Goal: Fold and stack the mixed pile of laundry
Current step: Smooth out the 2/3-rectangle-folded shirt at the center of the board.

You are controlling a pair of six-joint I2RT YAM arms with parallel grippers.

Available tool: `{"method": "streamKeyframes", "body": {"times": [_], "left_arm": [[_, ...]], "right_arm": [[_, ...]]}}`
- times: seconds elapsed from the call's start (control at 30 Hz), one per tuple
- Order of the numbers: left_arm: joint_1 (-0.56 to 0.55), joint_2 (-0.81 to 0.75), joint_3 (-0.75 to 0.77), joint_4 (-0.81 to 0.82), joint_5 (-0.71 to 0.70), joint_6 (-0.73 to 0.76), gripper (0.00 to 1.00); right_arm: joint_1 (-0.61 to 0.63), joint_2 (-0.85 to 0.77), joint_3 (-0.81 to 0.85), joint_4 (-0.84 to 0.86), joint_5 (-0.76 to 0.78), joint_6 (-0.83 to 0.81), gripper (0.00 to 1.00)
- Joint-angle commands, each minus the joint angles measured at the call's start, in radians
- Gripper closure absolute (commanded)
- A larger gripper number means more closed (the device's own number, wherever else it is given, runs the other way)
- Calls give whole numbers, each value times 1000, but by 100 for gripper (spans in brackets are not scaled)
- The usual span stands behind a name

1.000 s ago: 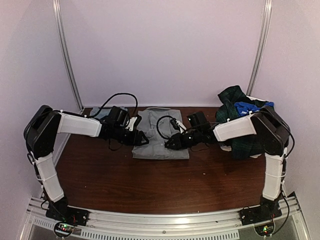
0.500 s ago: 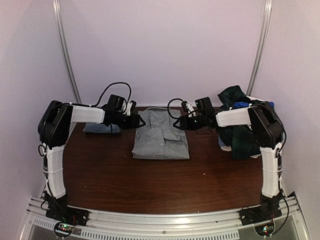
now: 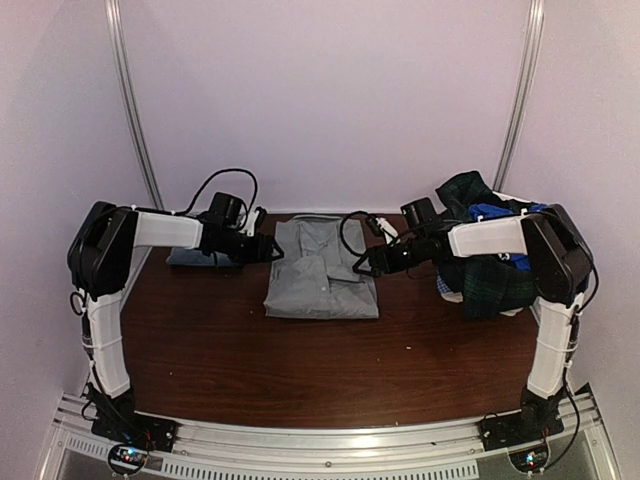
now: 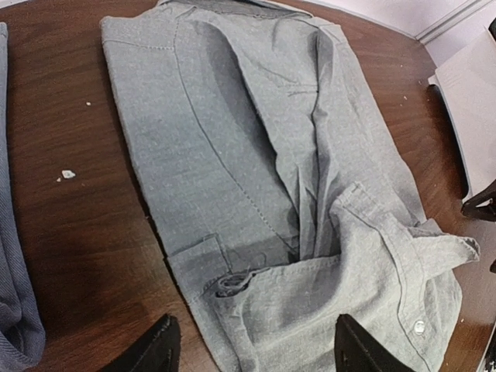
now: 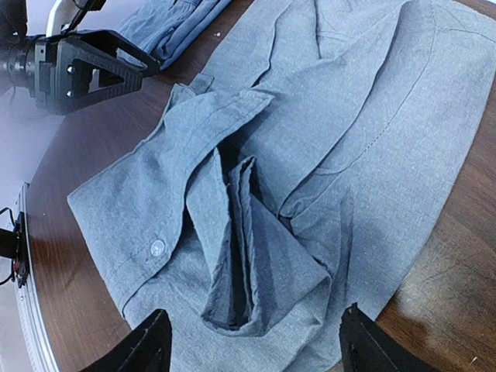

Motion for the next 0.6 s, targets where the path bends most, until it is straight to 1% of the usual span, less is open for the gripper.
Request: {"method": "streamKeyframes", "body": {"times": [0.0, 0.13, 0.3, 0.33, 0.43, 0.5, 0.57], "left_arm": [[0, 20, 24, 12, 10, 22, 32], [0, 57, 53, 1, 18, 23, 32], [0, 102, 82, 1, 33, 22, 34], [-1, 110, 85, 5, 38, 21, 35], [-2, 129, 97, 12, 52, 18, 40], [-2, 139, 100, 16, 63, 16, 44], [-3, 143, 100, 23, 72, 14, 48]], "right_arm": [[2, 14, 22, -43, -8, -68, 26], [2, 78, 96, -96, 5, -92, 30], [1, 123, 121, -82, -4, -91, 37], [2, 133, 128, -88, -6, -94, 38], [2, 152, 143, -95, -13, -98, 47], [1, 156, 152, -96, -24, -96, 49], [2, 155, 162, -99, -27, -93, 48]]}}
